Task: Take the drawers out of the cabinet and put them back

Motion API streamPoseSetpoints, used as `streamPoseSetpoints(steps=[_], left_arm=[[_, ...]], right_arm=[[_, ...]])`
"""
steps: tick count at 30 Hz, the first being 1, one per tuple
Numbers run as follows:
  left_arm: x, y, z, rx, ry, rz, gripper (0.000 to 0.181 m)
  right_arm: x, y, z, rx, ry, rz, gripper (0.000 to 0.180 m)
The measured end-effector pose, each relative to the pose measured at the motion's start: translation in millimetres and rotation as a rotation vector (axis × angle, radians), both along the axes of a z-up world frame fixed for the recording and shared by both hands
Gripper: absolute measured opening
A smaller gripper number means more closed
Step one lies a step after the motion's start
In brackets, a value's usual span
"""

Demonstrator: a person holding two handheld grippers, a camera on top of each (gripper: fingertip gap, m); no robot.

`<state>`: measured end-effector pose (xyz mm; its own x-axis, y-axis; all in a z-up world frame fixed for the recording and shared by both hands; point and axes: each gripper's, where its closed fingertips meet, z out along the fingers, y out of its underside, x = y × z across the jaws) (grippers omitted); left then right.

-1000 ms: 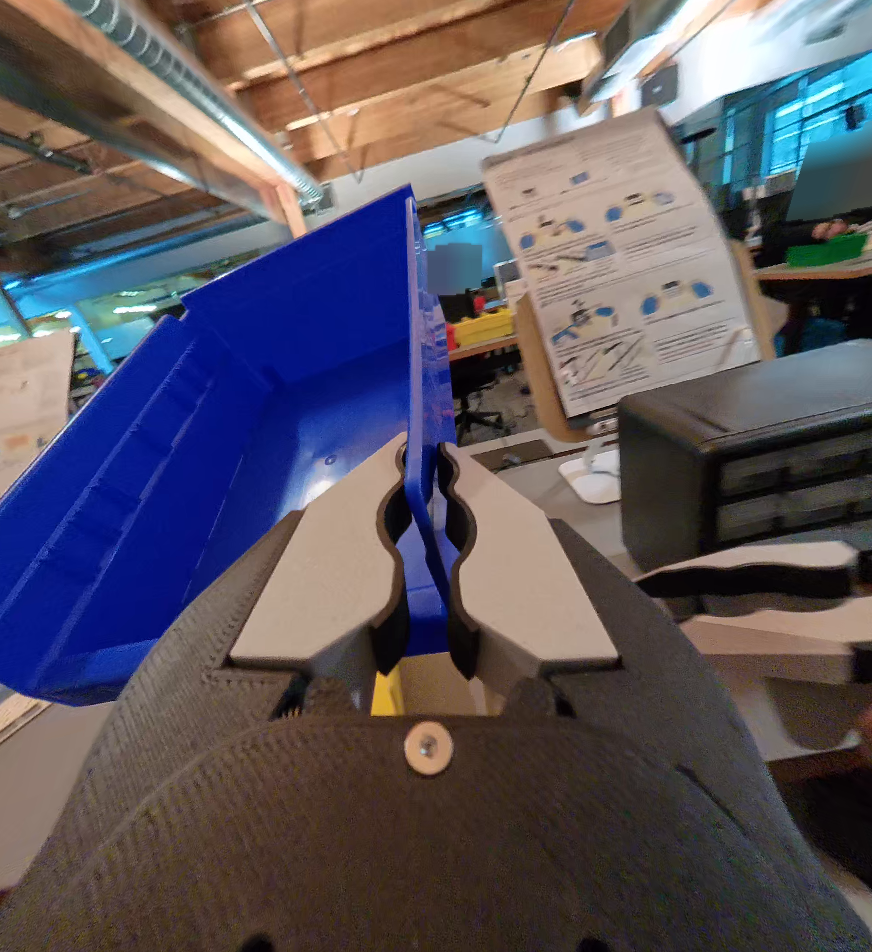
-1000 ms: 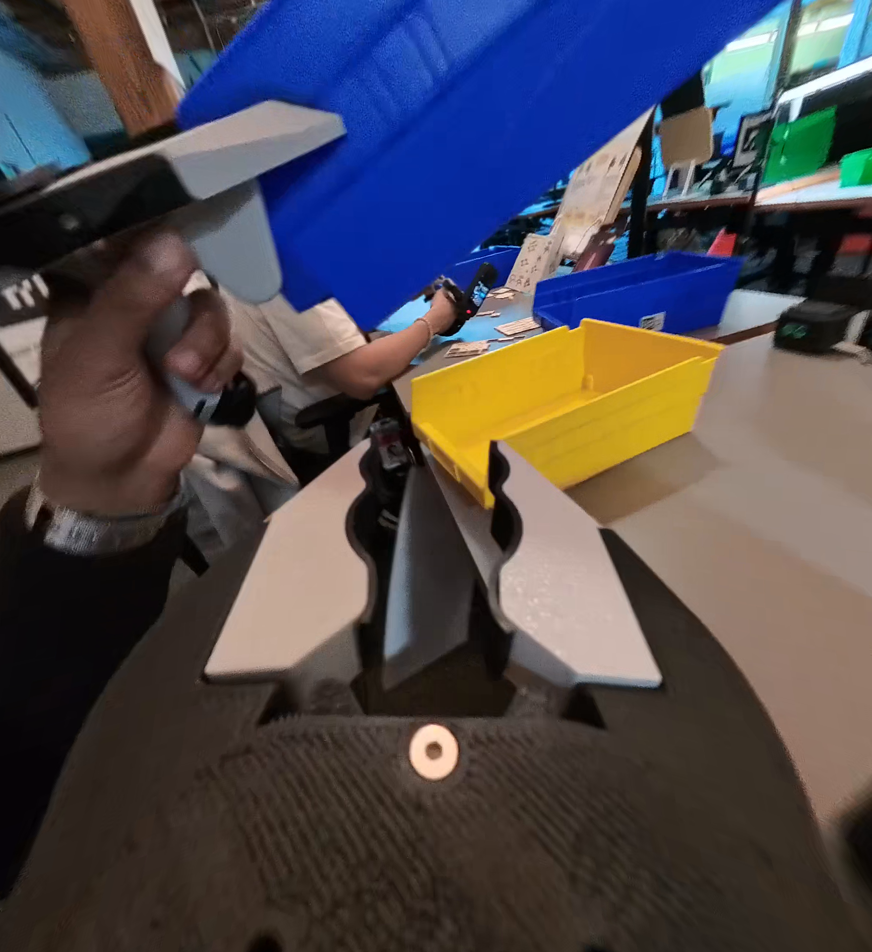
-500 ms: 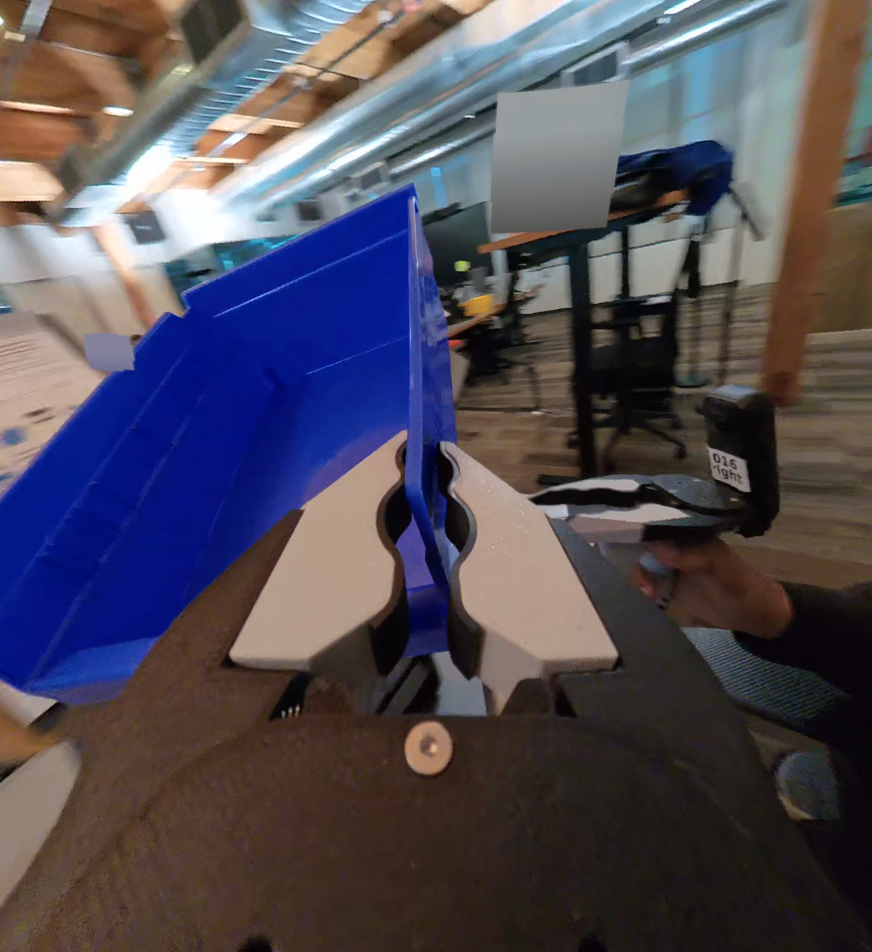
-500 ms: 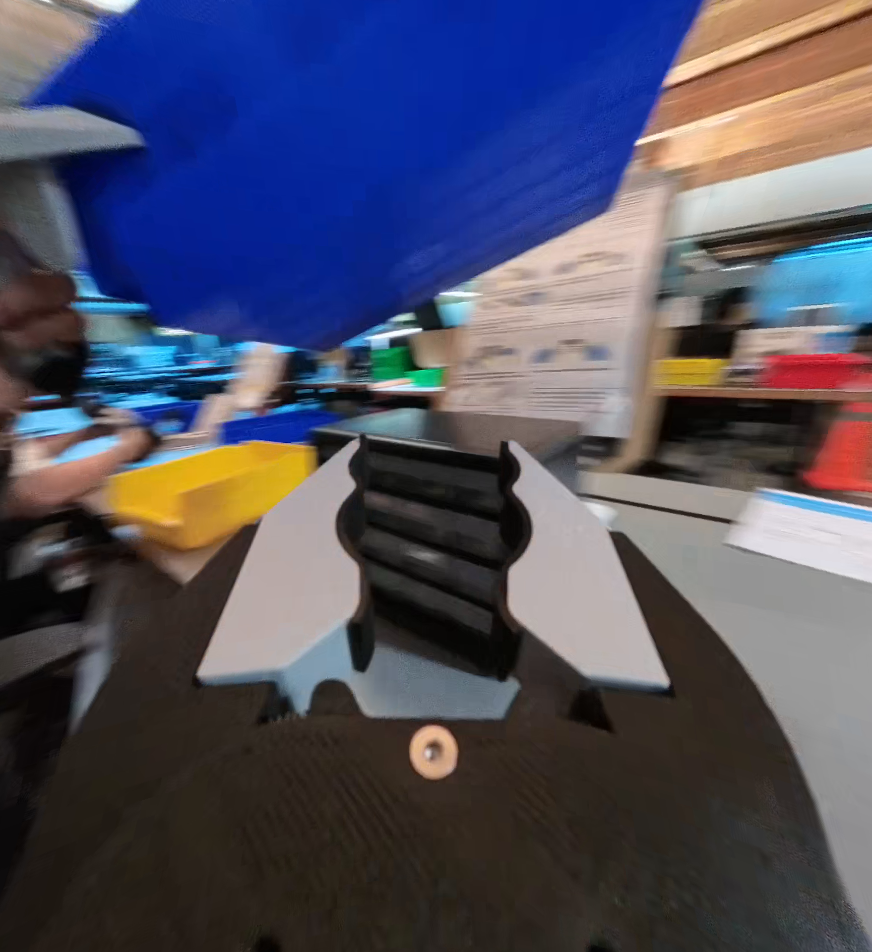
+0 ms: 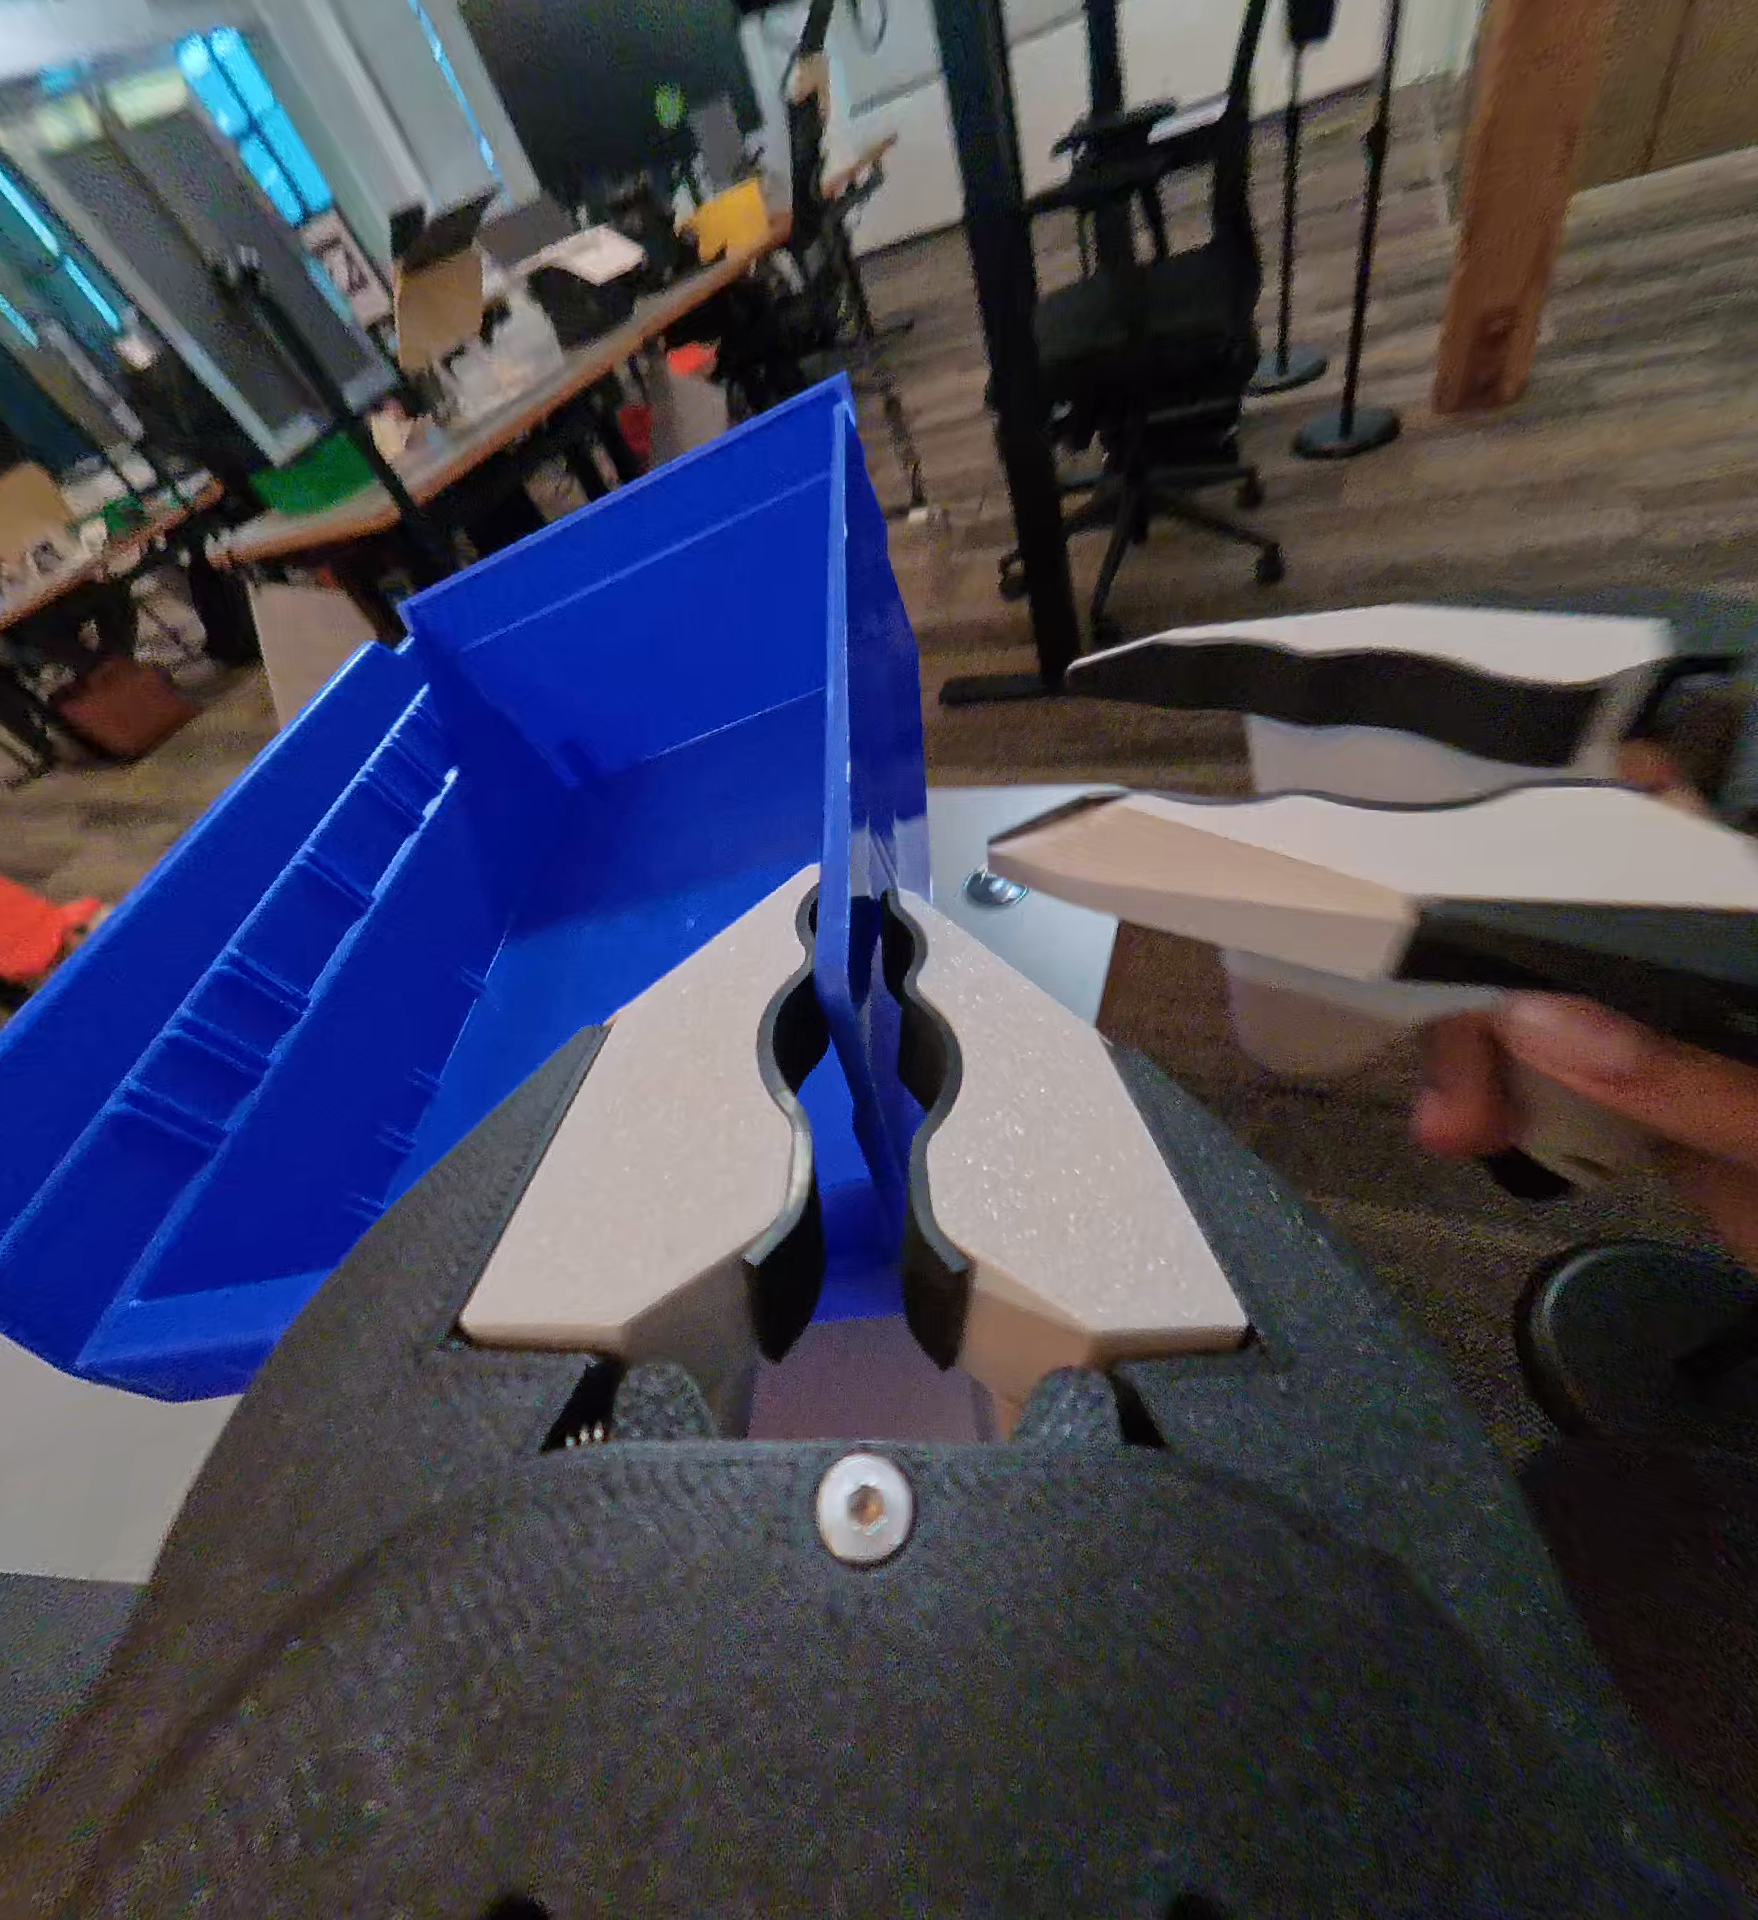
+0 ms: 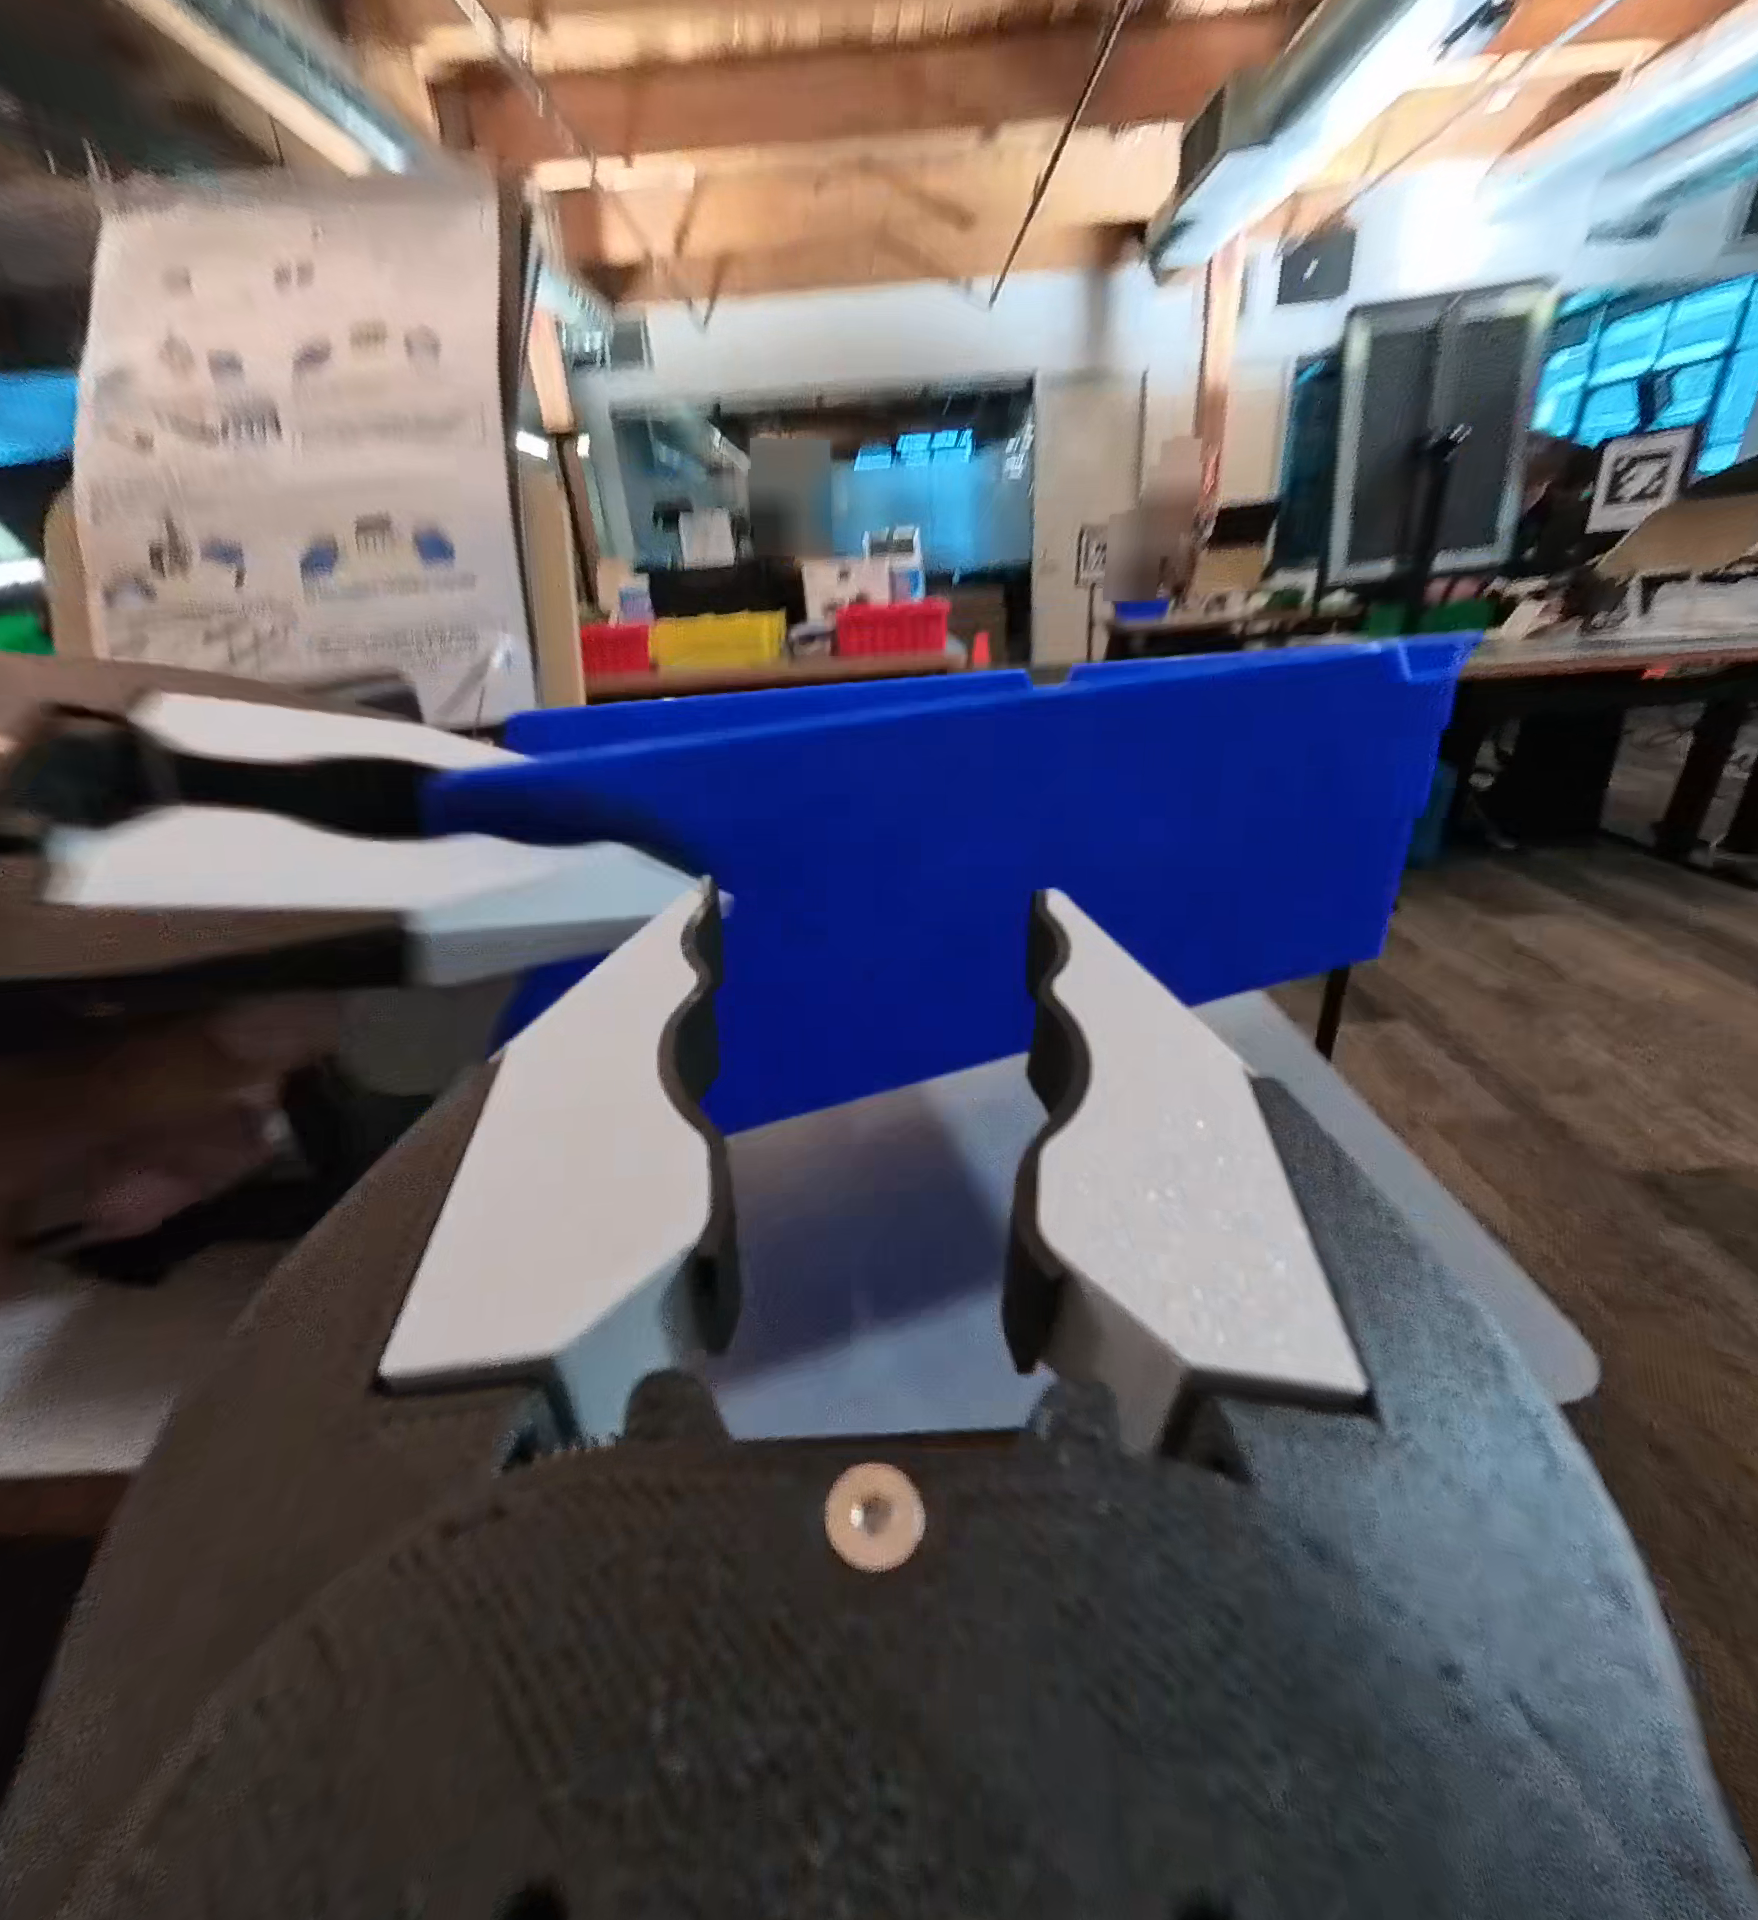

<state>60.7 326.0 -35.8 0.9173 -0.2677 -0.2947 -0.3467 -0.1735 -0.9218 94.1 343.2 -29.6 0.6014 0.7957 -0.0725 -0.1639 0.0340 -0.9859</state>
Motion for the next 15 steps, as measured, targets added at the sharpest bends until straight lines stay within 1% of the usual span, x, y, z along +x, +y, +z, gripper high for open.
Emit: streamPoseSetpoints(steps=[3,5,10,12,15], left_arm=[[-22,25,-41,-0.055,0.011,0.064,0.002],[-33,34,-58,-0.072,0.014,0.085,0.002],[-42,51,-79,-0.078,-0.041,0.096,0.002],[-41,59,-83,-0.068,-0.041,0.106,0.002],[-37,71,-99,-0.098,-0.039,0.105,0.002]], right_arm=[[-21,-6,-17,-0.041,-0.069,0.044,0.06],[-29,-9,-23,-0.059,-0.081,0.072,0.058],[-36,0,-40,-0.09,-0.12,0.073,0.055],[-35,7,-46,-0.115,-0.12,0.065,0.055],[-33,15,-54,-0.148,-0.12,0.046,0.056]])
